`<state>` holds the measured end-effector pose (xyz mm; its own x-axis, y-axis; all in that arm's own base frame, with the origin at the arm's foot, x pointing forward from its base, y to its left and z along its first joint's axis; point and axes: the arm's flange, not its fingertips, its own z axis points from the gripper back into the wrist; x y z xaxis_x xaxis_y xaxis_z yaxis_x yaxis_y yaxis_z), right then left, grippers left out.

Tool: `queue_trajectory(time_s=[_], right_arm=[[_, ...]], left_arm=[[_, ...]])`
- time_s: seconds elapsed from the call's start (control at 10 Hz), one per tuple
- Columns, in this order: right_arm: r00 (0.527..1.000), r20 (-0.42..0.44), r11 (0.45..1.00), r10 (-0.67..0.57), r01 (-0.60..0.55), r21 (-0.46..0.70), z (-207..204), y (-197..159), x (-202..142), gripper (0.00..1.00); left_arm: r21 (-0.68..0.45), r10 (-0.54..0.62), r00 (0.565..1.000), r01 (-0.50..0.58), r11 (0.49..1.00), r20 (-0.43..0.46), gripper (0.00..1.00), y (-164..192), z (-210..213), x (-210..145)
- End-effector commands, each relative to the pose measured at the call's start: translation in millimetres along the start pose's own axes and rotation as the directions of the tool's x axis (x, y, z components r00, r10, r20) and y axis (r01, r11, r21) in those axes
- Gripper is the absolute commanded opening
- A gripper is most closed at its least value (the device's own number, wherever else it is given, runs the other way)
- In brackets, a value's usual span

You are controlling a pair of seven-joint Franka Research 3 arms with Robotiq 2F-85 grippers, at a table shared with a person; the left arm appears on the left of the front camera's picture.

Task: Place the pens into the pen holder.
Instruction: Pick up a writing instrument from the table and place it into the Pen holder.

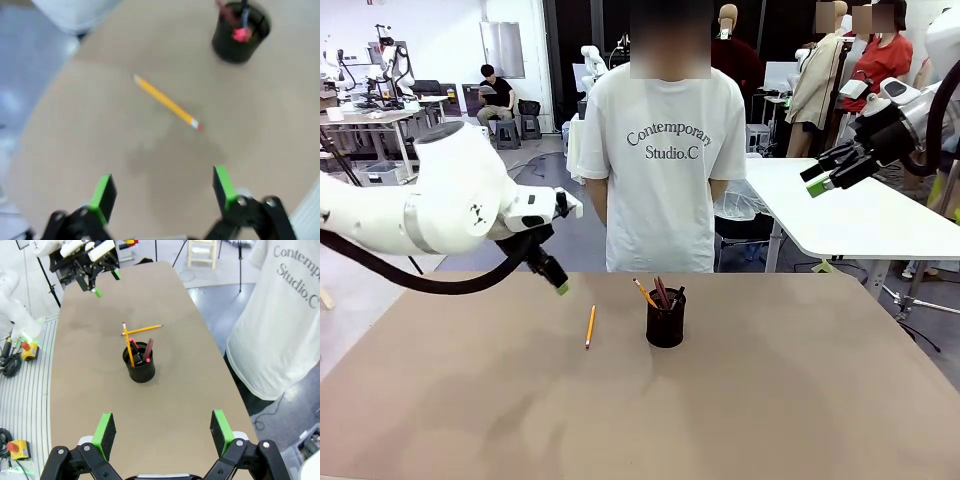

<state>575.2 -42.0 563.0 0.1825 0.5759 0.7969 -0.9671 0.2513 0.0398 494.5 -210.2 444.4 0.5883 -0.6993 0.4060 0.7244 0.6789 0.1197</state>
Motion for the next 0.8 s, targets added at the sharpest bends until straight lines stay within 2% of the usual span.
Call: queue_trajectory(time_s=[0.0,0.2,0.3,0.4,0.7], right_arm=[[1.000,0.002,1.000,-0.012,0.012,-0.009,0,1,4,1.00],[1.000,0.002,1.000,-0.012,0.012,-0.009,0,1,4,1.00],[1.000,0.002,1.000,-0.012,0.012,-0.009,0,1,4,1.00],[1.000,0.002,1.000,-0.012,0.012,-0.009,0,1,4,1.00],[1.000,0.002,1.000,-0.012,0.012,-0.009,0,1,4,1.00]], left_arm=[[-0.039,-0.005,0.992,0.000,0.999,-0.123,1.00,-11,0,33],[0.012,0.077,0.979,-0.076,0.997,-0.187,1.00,-7,-22,38],[-0.014,0.116,0.985,-0.119,0.993,-0.130,1.00,-3,-33,44],[-0.007,0.036,0.985,-0.038,0.999,-0.168,1.00,-12,-16,22],[-0.007,0.036,0.985,-0.038,0.999,-0.168,1.00,-12,-16,22]])
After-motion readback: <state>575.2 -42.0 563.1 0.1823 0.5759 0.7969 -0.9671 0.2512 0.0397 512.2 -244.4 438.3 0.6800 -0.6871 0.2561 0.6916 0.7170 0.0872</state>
